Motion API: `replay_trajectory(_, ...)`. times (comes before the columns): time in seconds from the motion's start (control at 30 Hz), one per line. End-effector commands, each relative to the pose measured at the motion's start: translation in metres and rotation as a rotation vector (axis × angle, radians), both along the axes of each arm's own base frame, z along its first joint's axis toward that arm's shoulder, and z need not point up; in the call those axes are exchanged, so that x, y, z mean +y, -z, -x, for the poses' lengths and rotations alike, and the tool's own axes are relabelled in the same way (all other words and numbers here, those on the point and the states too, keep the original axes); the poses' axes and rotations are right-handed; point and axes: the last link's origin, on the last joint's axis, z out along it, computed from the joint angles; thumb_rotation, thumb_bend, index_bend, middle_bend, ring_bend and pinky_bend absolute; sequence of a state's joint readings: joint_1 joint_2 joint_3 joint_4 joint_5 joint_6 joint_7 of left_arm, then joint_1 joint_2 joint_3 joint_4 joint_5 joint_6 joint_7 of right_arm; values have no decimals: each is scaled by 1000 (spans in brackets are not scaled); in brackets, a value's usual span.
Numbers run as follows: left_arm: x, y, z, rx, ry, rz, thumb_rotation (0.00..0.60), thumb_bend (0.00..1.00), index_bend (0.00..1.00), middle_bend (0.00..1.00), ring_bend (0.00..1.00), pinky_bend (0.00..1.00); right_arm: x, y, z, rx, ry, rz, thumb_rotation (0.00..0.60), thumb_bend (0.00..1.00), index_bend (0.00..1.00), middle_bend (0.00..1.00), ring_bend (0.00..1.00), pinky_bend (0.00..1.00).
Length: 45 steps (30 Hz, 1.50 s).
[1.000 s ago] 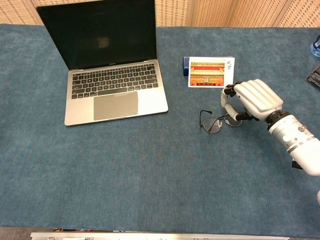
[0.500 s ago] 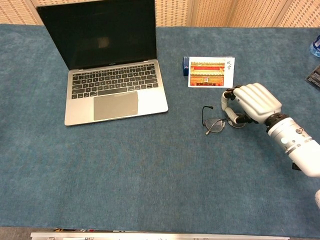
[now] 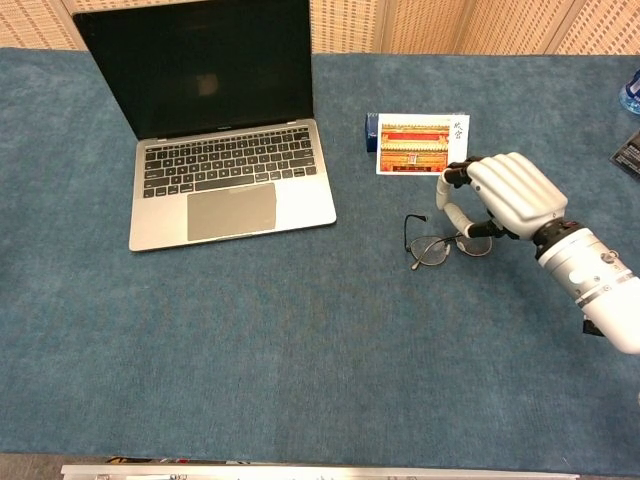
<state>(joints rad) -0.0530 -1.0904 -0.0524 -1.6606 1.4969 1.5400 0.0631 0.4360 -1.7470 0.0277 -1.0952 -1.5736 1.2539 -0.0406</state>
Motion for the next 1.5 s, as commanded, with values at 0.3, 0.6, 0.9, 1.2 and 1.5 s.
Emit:
replay_trajectory(0.3, 1, 1, 2, 6, -8, 2, 600, 354, 538, 511, 388, 530, 13, -50, -56, -65, -163, 83, 600, 448, 541, 474, 379, 684)
replay_trajectory(0.6, 3, 3, 3, 10, -14, 10, 600, 354, 538, 511, 388, 530, 28, -66, -82, -66, -245, 90, 600, 449, 541, 476, 379, 684)
replay_trajectory(0.9, 2, 1, 2, 1, -11, 3, 600, 354, 538, 511, 388, 530, 39, -47, -89, -12, -289, 36, 600, 449, 541, 476, 379, 684)
replay_trajectory(1.2, 1, 2, 1, -4, -4, 13, 600, 355, 538, 511, 388, 530, 36, -20, -99, -36, -305, 0, 600, 451, 541, 487, 379, 684)
replay_trajectory(1.5, 0, -2, 0, -17, 1, 3, 600, 354, 539, 511, 388, 530, 32, -12, -95, -13, -297, 13, 600, 450, 541, 488, 379, 684)
